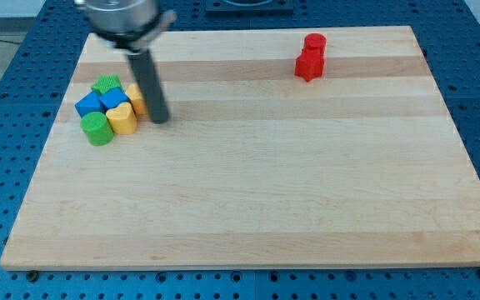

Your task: Move the arm to the top right of the board

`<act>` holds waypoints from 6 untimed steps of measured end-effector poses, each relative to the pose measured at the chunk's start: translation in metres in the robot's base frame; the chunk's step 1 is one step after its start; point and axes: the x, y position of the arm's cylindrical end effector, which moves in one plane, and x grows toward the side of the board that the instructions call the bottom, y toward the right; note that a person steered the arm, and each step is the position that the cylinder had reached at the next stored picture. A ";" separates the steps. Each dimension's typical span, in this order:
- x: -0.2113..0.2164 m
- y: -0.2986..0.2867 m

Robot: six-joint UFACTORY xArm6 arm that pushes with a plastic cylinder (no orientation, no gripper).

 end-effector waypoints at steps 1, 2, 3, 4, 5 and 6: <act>-0.004 0.102; -0.033 0.210; -0.092 0.301; -0.153 0.316; -0.181 0.279; -0.160 0.242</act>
